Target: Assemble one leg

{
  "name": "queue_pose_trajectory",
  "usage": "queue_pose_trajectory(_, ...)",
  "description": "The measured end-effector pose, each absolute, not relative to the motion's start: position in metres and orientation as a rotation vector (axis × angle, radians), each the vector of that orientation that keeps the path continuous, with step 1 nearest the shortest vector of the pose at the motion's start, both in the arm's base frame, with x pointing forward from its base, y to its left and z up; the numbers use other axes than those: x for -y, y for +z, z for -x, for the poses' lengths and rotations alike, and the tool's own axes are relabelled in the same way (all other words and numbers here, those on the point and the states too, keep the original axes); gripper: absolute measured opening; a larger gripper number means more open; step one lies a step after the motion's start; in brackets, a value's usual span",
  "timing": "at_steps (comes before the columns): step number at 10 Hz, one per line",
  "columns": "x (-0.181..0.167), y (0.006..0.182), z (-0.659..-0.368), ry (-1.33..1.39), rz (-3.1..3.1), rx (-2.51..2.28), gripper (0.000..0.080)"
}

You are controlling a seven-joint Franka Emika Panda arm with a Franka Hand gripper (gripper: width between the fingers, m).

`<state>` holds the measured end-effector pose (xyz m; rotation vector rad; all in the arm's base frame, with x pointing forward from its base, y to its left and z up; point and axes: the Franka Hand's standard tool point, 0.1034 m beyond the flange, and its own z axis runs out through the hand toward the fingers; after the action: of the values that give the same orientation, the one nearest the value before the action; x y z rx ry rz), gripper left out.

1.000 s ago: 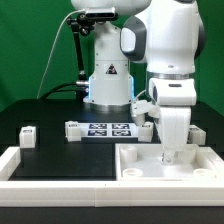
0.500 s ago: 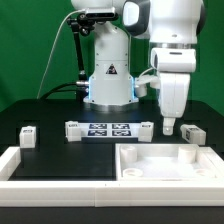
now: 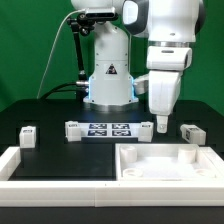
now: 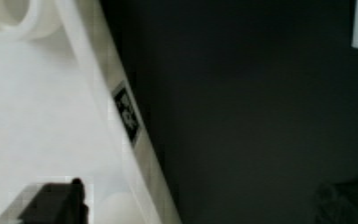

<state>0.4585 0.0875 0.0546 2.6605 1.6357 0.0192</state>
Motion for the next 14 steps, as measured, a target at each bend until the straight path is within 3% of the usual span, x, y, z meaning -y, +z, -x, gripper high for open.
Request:
queue_pose_trajectory(2,-0.095,0.05,-0.445,0.057,-2.909,-1.216,0.0649)
queue_pose_trajectory(7,-0.155,0.048,-0.426,0.033,-3.185,-0.37,0.0649)
queue_pose_trajectory(9,-0.159,0.048,-0.424,0.019,-3.221,-0.113,0.0649)
queue_pose_trajectory(13,-0.156,0.044,-0.42,-0.028,-3.214,-0.138,0.0649)
queue_pose_trajectory(14,-0.157,0.042,-0.412,-0.161,-3.194,-0.146,0.0649)
